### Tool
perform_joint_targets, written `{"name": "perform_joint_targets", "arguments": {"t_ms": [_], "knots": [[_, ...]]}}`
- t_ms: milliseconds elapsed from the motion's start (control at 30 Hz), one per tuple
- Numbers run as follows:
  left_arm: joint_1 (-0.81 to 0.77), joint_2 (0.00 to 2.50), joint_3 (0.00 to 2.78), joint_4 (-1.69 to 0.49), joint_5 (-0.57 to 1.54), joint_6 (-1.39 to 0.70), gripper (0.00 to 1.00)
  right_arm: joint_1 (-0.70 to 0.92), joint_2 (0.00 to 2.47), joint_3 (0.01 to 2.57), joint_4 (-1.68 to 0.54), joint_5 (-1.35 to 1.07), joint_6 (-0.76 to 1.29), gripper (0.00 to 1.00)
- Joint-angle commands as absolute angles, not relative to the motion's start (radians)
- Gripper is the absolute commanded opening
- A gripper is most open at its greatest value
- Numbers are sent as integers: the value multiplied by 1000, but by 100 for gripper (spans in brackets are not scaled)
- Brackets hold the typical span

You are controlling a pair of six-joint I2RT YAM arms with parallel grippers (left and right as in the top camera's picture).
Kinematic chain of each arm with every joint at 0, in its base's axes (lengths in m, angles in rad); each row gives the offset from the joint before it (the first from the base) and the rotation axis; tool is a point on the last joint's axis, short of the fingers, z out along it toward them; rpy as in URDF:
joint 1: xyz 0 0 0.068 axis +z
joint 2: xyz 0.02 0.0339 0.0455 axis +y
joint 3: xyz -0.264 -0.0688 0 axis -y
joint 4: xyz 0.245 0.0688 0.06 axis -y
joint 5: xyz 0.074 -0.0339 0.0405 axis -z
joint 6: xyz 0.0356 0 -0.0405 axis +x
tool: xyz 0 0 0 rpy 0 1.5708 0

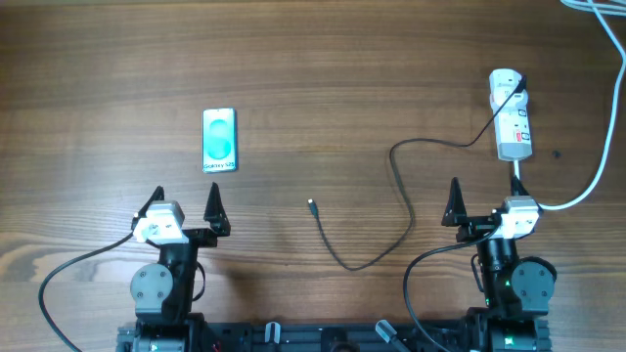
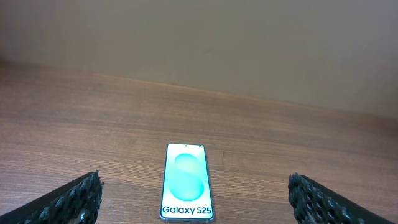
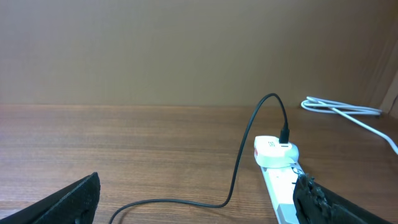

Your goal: Plug charger to phone and switch on socket

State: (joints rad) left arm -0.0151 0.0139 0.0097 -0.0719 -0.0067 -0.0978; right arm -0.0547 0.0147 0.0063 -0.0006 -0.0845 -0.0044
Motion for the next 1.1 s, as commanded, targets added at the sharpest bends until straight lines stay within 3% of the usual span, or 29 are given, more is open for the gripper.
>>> {"name": "perform_joint_targets", "arguments": {"t_ms": [0,1067], "knots": [[-22,7,6,-73,-13,-82,100,-50,7,5,2,-72,6,100],[-22,7,6,-29,-12,-83,100,-50,7,5,2,-72,6,100]]}}
